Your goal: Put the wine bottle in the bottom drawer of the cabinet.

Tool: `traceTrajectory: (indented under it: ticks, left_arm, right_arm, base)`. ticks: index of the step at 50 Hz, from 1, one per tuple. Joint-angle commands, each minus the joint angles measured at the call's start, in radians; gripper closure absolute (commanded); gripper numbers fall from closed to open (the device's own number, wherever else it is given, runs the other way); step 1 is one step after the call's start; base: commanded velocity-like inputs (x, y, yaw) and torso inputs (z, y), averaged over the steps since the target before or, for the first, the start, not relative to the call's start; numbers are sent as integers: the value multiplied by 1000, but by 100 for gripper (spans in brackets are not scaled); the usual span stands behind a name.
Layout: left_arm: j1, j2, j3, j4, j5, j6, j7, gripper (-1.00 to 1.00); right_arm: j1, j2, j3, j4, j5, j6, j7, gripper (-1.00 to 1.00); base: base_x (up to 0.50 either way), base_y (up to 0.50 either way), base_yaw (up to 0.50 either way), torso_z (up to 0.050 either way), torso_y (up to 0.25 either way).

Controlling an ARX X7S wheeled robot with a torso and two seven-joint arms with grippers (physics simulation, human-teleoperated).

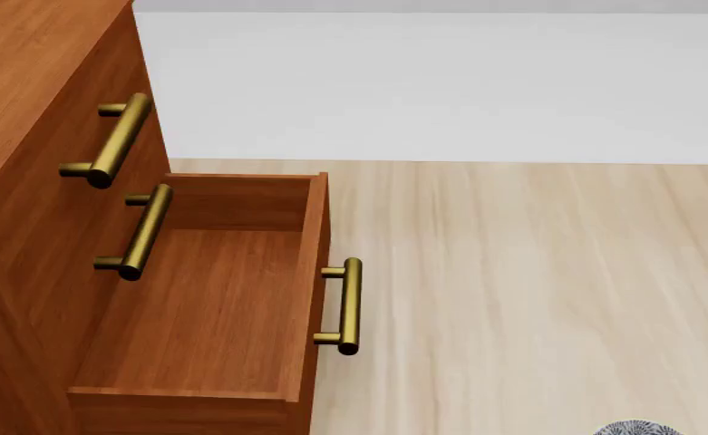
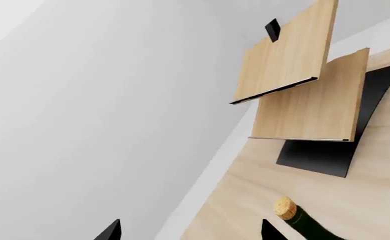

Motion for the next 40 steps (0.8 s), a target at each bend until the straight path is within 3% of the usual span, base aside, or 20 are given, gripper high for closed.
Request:
traceTrajectory:
  ticks: [1,8,11,24,40]
  left_arm:
    - [4,-2,4,-1,-2,4,-4,-100]
    - [-18,-26,11,15,-21,-31,-46,-100]
    - [11,1,3,2,-7,9,-6,-100]
    - [-6,-27,-12,82,-83,-77,-103,-100]
    - [-1,-27,-2,57,-74,-54,-88,-100]
  right_arm:
    - [-59,18,68,8,15,2,-4,-100]
    - [-94,43,93,4,33,-11,9,-100]
    - [-99,45,95,3,30,-5,8,-100]
    - [-167,95,140,-9,17,24,25,-100]
    - [-224,212,135,-87,-125,201,45,-100]
  base:
    - [0,0,0,0,0]
    - [0,0,0,0,0]
    - [0,0,0,0,0]
    - [0,0,0,0,0]
    - [0,0,0,0,0]
